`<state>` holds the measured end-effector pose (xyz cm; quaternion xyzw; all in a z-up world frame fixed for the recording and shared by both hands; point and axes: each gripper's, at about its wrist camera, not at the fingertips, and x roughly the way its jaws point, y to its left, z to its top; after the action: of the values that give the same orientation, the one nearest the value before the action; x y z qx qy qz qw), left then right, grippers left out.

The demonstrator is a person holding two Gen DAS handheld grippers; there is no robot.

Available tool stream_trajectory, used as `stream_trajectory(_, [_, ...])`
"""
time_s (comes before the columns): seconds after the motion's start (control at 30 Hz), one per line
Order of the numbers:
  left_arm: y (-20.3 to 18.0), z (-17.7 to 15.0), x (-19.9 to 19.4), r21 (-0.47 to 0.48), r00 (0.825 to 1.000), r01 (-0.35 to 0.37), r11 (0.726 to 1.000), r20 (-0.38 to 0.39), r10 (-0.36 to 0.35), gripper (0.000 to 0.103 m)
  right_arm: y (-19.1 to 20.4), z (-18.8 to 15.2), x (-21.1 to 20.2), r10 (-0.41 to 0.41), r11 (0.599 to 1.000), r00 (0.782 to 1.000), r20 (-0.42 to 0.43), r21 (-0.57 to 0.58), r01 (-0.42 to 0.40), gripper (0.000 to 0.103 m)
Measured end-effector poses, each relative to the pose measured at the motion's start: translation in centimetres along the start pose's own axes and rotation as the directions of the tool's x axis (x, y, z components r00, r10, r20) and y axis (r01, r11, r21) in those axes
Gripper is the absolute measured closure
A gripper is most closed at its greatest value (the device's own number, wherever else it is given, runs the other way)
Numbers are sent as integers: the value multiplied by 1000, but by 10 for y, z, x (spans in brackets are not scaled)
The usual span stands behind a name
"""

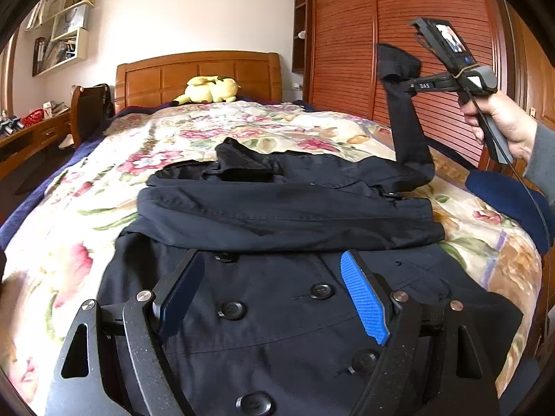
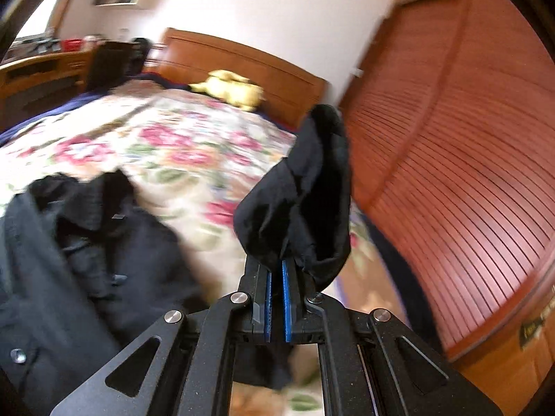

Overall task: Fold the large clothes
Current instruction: 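Lift the coat hem with the right tool and fold it toward the collar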

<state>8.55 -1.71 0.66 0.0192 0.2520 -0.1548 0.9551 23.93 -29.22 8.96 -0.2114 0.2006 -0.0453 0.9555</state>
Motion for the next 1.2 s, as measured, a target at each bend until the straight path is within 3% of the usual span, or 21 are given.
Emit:
stream_trajectory(0.23, [17,-4,-15,8,999,-35,999,16,35,21,74,-2,-38,182,982,982,39,-54,-180,98])
stream_trajectory(0.47, [38,-6,-26,-17,998,-56,998,25,57,21,109,-18,-68,309,947,949,60,-116,-301,99])
stream_trajectory(0.63, [52,-8,-33,-39,996,-77,996,34,78,21,113,-21,-81,388,918,919,73,-123,-377,99])
stream_trajectory(0.83, [69,-9,-44,-63,994,-98,993,51,101,21,110,-23,-102,484,873,868,113,-127,-471,99])
stream_trajectory(0.93, [75,-11,-47,-65,991,-117,991,51,120,21,115,-34,-104,479,877,869,127,-115,-467,99])
stream_trajectory(1.03, [80,-12,-49,-67,989,-130,989,55,134,21,113,-51,-86,524,852,846,98,-57,-521,98])
stream_trajectory(1.2, [86,-12,-51,-89,990,-121,989,60,127,21,105,-84,-78,567,818,820,71,70,-571,82])
